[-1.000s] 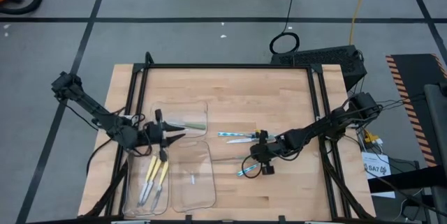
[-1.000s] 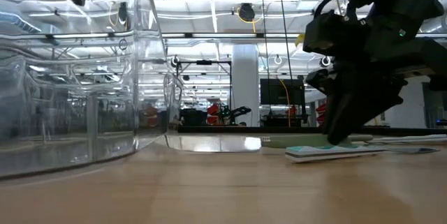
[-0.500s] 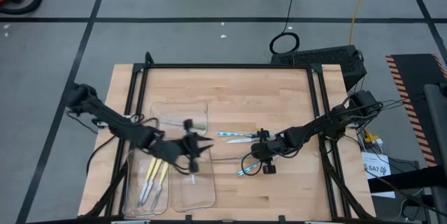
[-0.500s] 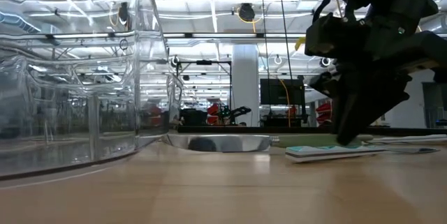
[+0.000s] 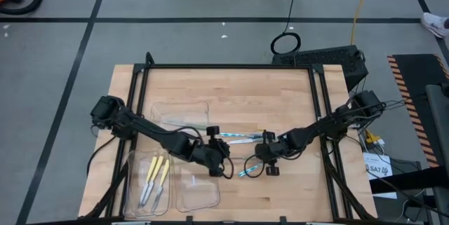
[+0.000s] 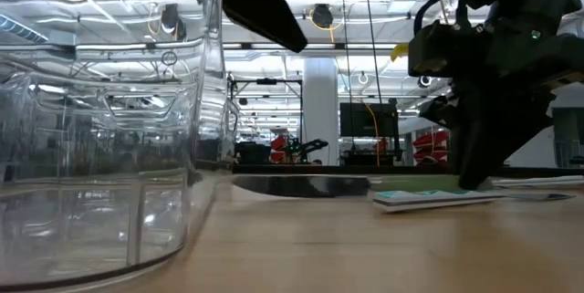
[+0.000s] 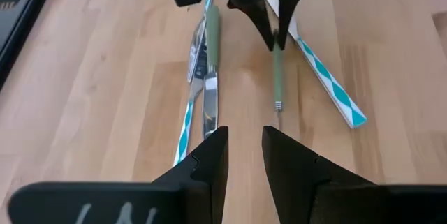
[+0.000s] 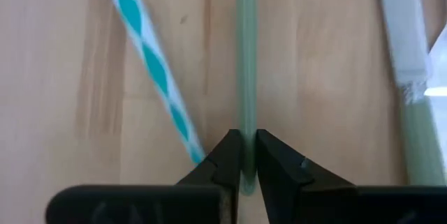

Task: Sort silverware by color (type)
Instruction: Put the bottom green table knife into the top transparent bin

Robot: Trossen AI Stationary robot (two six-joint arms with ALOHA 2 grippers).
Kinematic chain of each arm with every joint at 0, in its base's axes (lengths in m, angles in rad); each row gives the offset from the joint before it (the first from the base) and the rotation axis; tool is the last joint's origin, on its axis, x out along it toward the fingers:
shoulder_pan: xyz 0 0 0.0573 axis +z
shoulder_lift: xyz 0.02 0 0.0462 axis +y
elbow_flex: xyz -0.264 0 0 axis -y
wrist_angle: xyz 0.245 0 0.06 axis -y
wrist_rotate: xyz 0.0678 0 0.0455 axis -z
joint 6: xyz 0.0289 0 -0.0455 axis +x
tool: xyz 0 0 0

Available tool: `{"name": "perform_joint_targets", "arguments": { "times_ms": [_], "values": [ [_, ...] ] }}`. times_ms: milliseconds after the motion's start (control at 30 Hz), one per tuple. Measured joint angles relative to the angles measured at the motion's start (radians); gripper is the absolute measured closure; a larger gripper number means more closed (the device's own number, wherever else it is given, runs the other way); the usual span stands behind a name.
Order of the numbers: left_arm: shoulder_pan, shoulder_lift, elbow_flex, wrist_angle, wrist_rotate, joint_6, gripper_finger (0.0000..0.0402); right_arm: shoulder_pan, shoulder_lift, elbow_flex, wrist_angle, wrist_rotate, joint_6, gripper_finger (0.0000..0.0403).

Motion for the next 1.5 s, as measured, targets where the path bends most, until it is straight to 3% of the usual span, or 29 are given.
{"name": "perform_joint_targets", "arguments": {
  "times_ms": [467, 1233, 1500],
  "values": [
    [0.001, 0.016, 0.022, 0.009, 0.02, -0.012, 0.0305, 0.067, -0.097, -0.005, -0.055, -0.019, 0.062, 0.0386],
    [0.07, 0.016, 0.022, 0.017, 0.019, 0.005, 0.0305, 0.073, -0.191, -0.008, -0.098, 0.01, -0.021, 0.0388],
    [0.073, 0.016, 0.022, 0.016, 0.019, 0.007, 0.0305, 0.086, -0.295, -0.005, -0.1, 0.066, -0.037, 0.0388]
  ]
}}
